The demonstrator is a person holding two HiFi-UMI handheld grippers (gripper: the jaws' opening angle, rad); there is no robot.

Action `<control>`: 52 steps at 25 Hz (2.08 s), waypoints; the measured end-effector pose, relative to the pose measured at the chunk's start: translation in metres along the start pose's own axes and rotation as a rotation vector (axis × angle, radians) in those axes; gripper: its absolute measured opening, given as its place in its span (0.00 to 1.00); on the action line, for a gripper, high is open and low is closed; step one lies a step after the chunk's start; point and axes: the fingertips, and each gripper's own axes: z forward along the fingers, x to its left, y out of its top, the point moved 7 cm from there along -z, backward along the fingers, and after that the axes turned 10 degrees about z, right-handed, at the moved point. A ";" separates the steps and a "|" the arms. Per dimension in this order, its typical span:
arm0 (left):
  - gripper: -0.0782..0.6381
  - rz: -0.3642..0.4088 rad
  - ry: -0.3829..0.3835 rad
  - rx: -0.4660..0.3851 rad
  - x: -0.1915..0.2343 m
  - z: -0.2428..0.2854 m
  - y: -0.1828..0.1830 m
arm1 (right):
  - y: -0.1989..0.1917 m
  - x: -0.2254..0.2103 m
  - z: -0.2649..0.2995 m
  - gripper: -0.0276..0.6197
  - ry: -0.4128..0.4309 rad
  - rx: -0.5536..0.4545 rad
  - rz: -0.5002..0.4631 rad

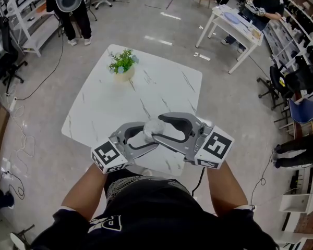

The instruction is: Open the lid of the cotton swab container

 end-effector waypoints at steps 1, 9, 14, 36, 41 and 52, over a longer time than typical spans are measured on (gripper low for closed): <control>0.54 0.001 0.000 0.001 0.000 0.000 0.000 | 0.001 0.000 0.000 0.35 -0.001 0.001 -0.008; 0.54 0.000 -0.005 0.010 -0.002 0.005 -0.002 | 0.008 0.000 -0.004 0.27 0.001 -0.005 -0.033; 0.54 0.003 -0.005 0.011 -0.004 0.007 -0.005 | 0.008 -0.002 -0.006 0.25 -0.009 -0.017 -0.042; 0.54 0.024 -0.051 0.025 -0.014 0.015 -0.004 | 0.006 -0.047 -0.013 0.16 -0.082 -0.048 0.049; 0.54 0.021 -0.039 0.017 -0.010 0.014 -0.003 | 0.001 -0.058 -0.015 0.12 -0.116 -0.058 0.083; 0.54 0.031 -0.042 0.037 -0.011 0.013 -0.006 | -0.013 -0.068 -0.014 0.11 -0.150 -0.046 0.166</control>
